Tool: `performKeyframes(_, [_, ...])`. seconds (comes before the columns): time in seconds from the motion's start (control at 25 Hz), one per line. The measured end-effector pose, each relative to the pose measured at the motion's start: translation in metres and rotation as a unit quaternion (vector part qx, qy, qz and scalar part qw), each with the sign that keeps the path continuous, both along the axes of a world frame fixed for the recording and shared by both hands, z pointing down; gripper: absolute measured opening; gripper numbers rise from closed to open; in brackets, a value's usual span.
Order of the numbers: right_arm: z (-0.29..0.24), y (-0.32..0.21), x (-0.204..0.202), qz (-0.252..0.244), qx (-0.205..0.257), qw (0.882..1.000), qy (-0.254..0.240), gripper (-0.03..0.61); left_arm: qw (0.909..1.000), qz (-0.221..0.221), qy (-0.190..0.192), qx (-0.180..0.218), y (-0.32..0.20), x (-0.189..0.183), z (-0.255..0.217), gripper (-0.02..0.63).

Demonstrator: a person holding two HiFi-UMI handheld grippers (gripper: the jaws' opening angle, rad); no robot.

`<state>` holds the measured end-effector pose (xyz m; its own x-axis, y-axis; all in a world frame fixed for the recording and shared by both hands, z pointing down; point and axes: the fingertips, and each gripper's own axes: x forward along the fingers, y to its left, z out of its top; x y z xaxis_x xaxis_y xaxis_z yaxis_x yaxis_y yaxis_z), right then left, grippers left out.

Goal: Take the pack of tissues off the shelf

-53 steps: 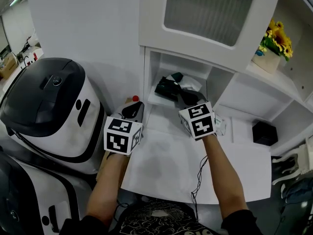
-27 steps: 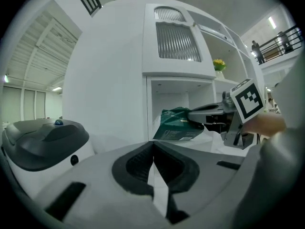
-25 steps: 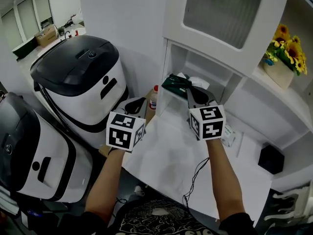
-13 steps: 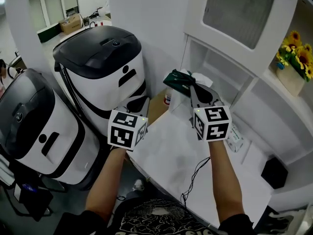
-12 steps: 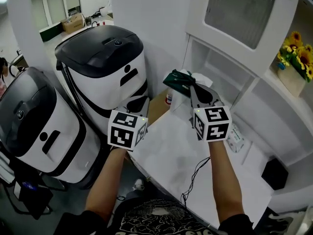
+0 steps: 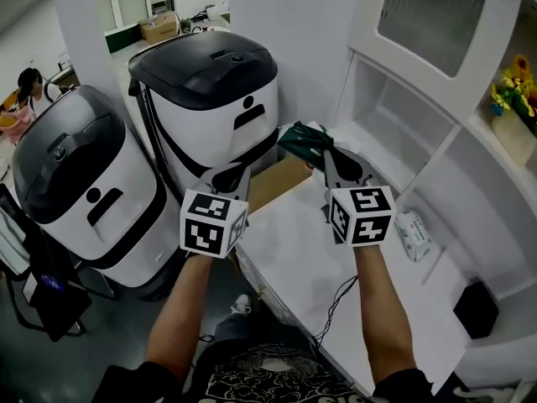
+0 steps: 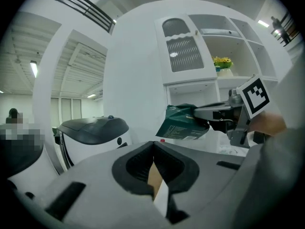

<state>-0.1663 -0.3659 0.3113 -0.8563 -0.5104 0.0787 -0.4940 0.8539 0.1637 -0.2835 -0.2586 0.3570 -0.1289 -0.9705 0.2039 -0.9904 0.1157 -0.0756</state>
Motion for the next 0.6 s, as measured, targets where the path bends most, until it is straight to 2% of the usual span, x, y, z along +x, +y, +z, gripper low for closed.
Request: performKeyframes(0.6, [0.026,0.073,-0.007,-0.05,-0.02,0.999,-0.004,0.006,0.9978,-0.065,-0.008,-0.005,0.09,-0.002,0.017,0.006])
